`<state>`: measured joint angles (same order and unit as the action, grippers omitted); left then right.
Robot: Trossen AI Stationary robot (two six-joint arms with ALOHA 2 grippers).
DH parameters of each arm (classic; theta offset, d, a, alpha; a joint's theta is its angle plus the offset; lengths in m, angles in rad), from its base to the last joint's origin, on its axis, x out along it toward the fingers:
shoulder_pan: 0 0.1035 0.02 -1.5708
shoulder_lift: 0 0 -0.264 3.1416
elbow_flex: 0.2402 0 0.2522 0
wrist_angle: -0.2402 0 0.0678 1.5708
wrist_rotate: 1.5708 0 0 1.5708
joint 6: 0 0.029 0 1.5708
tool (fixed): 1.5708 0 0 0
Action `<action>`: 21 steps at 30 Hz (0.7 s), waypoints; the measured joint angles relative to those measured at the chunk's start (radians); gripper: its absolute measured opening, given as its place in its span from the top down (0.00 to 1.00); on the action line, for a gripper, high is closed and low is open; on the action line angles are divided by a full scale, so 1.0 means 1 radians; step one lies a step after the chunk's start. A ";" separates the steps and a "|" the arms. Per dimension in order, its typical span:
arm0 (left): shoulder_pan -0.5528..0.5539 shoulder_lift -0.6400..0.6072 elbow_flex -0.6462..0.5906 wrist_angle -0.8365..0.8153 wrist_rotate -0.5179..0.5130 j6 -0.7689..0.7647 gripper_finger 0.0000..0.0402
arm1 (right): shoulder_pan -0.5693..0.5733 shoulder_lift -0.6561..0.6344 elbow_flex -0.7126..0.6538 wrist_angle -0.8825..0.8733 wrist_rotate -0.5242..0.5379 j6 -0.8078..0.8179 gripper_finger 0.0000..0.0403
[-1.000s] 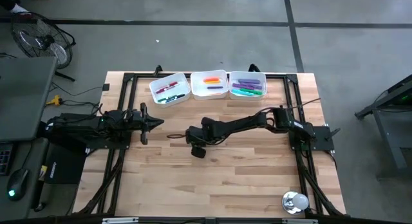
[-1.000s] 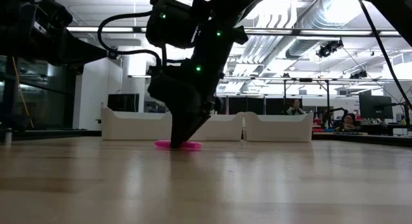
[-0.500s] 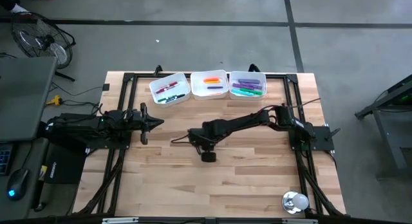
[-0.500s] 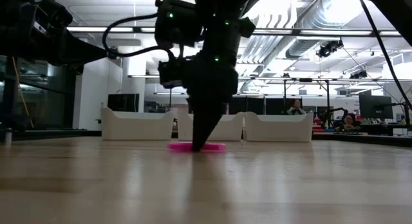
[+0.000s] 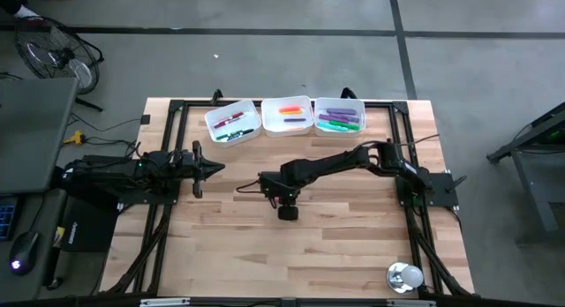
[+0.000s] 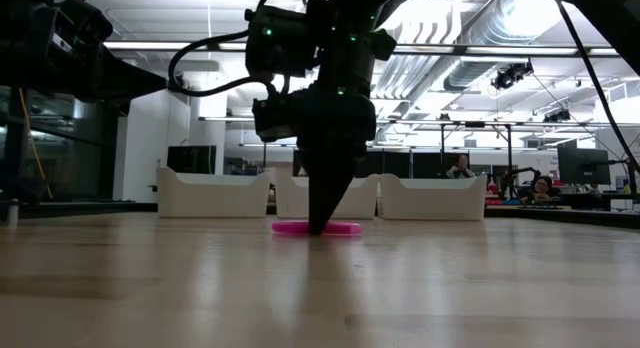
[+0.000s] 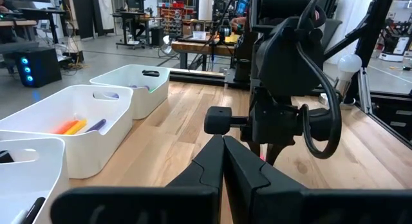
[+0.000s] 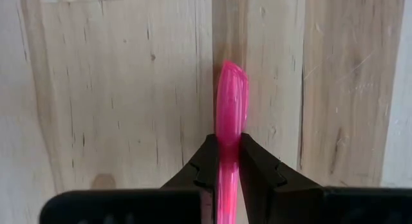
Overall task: Pick & Place Markers
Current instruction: Put the pink pen into the middle white bin
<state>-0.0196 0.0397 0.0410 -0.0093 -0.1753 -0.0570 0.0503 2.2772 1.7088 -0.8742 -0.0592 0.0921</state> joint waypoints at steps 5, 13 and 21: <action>0.000 0.000 0.000 0.000 0.000 0.000 0.98 | -0.001 0.000 0.000 0.000 0.009 -0.004 0.93; 0.000 0.000 0.000 0.000 0.000 0.000 0.98 | -0.002 0.000 -0.001 0.003 0.021 -0.006 0.93; 0.000 0.000 0.000 0.000 0.000 0.000 0.98 | -0.003 -0.026 -0.005 -0.010 0.063 -0.009 0.93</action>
<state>-0.0196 0.0399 0.0409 -0.0093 -0.1753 -0.0570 0.0475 2.2512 1.7042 -0.8845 0.0034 0.0829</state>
